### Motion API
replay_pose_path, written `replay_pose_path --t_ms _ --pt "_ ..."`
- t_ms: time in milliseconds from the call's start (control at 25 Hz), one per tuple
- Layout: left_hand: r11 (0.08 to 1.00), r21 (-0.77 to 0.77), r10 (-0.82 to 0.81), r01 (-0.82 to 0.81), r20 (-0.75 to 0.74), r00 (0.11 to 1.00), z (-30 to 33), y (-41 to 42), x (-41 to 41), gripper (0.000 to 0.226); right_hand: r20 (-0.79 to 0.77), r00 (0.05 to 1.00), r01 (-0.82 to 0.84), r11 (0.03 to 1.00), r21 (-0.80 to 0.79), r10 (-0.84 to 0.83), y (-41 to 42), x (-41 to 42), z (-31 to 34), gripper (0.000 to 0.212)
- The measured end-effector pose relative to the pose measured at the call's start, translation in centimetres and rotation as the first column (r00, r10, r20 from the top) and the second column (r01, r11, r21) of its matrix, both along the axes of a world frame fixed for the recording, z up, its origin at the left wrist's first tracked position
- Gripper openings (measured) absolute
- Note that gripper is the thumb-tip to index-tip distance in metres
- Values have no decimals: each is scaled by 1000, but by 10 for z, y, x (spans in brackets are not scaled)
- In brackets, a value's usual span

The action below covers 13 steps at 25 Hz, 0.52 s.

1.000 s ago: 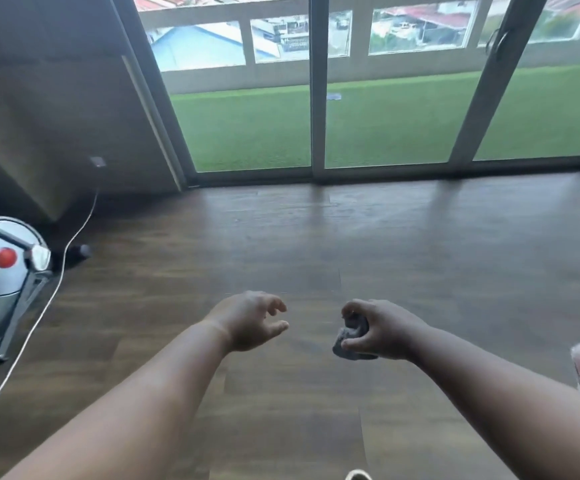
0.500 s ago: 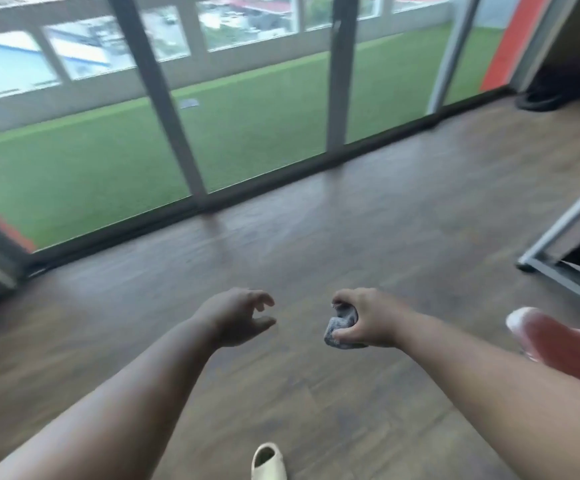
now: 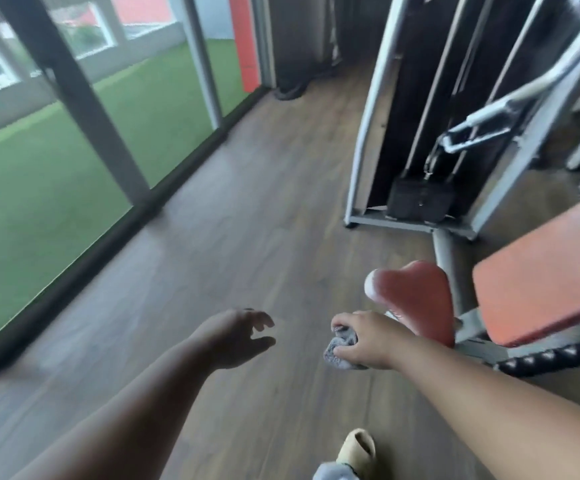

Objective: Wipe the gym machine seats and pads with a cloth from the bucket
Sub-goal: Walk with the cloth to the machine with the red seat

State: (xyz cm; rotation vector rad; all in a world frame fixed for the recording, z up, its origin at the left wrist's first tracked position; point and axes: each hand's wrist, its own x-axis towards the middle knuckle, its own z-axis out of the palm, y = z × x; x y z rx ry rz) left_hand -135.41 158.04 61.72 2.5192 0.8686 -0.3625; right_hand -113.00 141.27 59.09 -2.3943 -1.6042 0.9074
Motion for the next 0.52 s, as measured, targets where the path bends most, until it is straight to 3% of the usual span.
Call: replay_pose_path --t_ms 280,520 --pt "988 -12 -156 156 34 987 -16 56 173 37 -46 980 189 976 -108 -194 29 138 -23 41" --pt "928 -87 -366 362 -32 930 -50 81 291 39 -64 911 402 913 -68 -406 16 208 -37 48"
